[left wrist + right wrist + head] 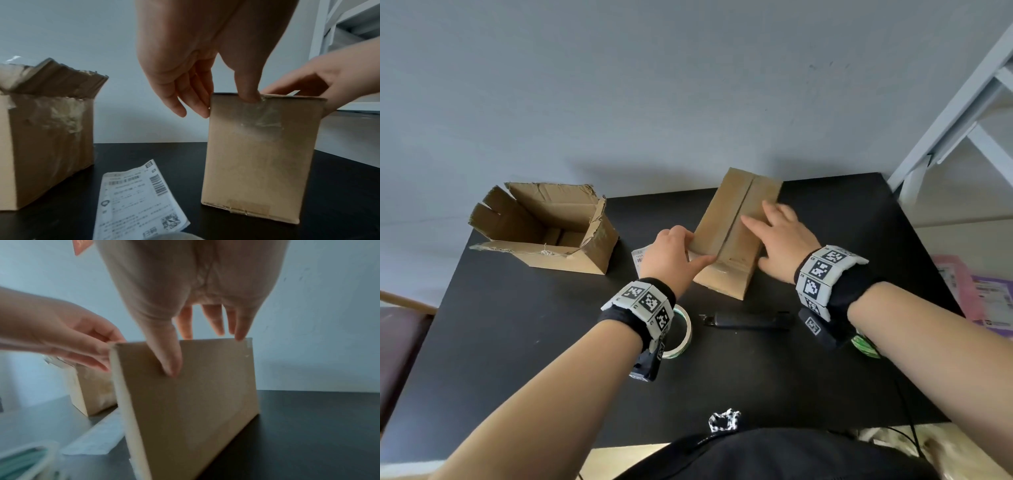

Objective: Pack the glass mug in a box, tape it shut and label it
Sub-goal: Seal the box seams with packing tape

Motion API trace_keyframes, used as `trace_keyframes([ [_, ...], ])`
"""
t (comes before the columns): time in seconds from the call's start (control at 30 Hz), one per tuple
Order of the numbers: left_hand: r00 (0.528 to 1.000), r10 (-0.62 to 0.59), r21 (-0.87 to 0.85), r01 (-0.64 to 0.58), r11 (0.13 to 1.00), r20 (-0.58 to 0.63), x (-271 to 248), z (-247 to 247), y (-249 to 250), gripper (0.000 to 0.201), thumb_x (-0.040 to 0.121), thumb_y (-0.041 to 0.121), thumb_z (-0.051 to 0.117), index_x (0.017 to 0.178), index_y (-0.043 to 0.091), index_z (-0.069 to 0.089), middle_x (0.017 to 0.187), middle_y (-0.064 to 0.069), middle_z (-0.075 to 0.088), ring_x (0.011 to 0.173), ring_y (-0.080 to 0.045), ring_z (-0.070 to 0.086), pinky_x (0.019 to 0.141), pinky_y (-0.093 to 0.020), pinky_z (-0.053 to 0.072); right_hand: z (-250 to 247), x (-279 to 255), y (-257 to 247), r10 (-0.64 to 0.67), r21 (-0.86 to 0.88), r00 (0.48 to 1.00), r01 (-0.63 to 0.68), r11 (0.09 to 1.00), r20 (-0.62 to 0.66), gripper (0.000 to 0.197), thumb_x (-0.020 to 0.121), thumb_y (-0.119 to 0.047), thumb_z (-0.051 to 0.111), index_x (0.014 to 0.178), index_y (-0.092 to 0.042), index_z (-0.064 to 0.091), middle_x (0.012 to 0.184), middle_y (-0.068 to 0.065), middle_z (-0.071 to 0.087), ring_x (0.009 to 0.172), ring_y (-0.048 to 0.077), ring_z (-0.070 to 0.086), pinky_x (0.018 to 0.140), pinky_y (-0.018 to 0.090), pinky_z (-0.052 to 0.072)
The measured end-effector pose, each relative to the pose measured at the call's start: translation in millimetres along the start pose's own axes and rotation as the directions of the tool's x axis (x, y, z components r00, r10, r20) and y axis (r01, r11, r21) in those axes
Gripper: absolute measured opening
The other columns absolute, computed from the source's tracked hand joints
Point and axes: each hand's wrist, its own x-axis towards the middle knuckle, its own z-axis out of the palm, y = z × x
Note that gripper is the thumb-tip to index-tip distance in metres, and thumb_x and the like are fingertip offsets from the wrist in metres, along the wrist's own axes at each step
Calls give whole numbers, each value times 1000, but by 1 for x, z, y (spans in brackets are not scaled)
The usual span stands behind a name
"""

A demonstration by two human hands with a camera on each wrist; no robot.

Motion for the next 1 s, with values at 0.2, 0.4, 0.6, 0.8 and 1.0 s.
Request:
trace_keyframes([
  [0.2, 1000, -5, 38, 4, 999, 23, -1, 7, 10, 49, 75, 49, 72, 107, 19, 51, 102, 3, 55, 85, -16, 58, 72, -35, 54, 8, -8, -10, 19, 100, 990, -33, 994, 139, 101, 78, -36, 71, 149, -20, 1, 154, 12, -21, 142, 34, -19, 113, 48, 24],
  [0.4, 996, 56, 7, -56, 998, 71, -2, 8, 10, 21, 89, 22, 60, 108, 15, 55, 100, 1, 62, 90, -17, 60, 78, -31, 49, 4, -2, -3, 9, 88, 997, -15, 996, 70, 91, 84, -16, 67, 150, -18, 6, 157, 9, -13, 145, 27, -12, 116, 43, 23],
  [0.6, 977, 6, 75, -23, 997, 211, -19, 0, -21, 17, 85, 24, 62, 102, 24, 61, 91, 11, 63, 91, -13, 60, 83, -31, 49, 11, -15, -31, -29, 33, 990, 34, 999, -136, 75, 82, -25, 66, 144, -11, 25, 154, 13, 15, 145, 29, 7, 111, 39, 29],
  [0.8, 819, -146, 434, -134, 891, 554, -54, 6, -55, 41, 71, 50, 72, 107, 33, 63, 101, 13, 63, 98, -14, 58, 87, -32, 48, 40, -23, -78, -366, 16, 784, 431, 902, -501, 25, 60, 4, 72, 83, -7, 71, 86, 7, 62, 79, 27, 61, 63, 33, 52],
  [1.0, 855, -115, 431, -135, 892, 506, -70, 19, -70, 15, 86, 41, 58, 98, 34, 66, 98, 12, 67, 98, -17, 59, 95, -31, 42, 64, -21, -81, -333, 196, 897, 397, 897, -292, 22, 73, 7, 65, 90, -4, 72, 88, 10, 64, 82, 30, 60, 67, 43, 54],
])
